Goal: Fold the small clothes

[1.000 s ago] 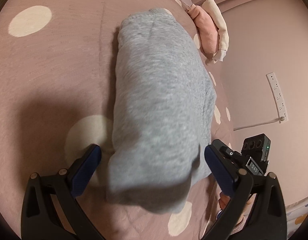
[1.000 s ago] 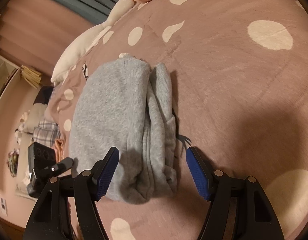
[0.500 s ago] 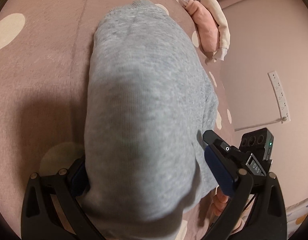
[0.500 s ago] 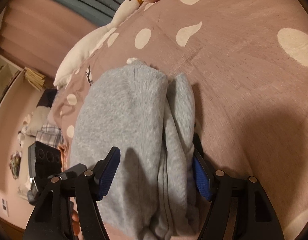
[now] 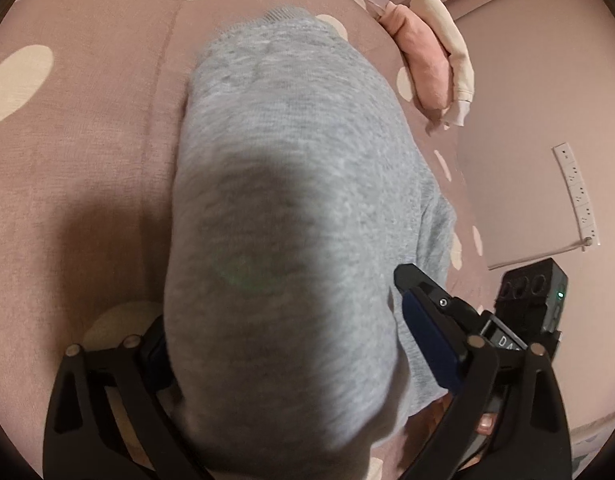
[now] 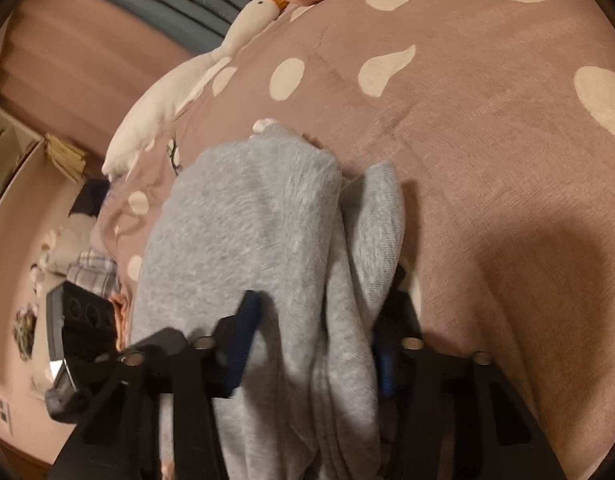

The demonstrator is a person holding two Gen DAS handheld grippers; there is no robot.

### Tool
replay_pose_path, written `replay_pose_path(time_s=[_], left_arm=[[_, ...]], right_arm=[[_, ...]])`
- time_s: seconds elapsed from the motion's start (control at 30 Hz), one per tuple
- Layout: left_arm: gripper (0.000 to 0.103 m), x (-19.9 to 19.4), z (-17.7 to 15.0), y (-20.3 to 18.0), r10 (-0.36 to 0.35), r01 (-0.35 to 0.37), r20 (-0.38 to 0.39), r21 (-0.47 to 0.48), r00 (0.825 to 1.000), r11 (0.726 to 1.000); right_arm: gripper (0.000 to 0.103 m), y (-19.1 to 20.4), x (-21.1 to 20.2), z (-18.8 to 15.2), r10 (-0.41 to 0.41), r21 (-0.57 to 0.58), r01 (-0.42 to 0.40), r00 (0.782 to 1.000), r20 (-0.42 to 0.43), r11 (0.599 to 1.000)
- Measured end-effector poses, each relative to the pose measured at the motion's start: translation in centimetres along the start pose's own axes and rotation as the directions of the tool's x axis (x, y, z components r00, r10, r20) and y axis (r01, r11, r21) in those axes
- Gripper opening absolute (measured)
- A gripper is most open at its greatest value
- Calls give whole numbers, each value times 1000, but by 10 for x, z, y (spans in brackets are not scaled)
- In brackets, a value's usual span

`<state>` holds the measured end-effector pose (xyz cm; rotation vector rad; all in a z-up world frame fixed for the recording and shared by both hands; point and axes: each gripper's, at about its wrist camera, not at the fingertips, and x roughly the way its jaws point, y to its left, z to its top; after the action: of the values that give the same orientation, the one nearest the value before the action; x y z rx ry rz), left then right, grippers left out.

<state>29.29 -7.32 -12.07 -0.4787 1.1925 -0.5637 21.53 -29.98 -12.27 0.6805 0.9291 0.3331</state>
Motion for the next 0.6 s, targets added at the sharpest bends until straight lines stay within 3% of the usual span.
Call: replay_pose_path(time_s=[0.07,0.17,0.6], left_arm=[[88,-2,-2,-1,28,-28,11,8,1000,1000],[82,-4,-3,-4,52,-53,23,32,998,998],[79,-19,-16,-6,67,-70,65,53,996,996]], right_arm=[[33,0,-2,-1,-4,-5,4,1000,7,1000],[30,0,-5,1,5,-6,-5,1000,16,1000],[27,32,-11,-2,-18,-129,25,998,55,991]])
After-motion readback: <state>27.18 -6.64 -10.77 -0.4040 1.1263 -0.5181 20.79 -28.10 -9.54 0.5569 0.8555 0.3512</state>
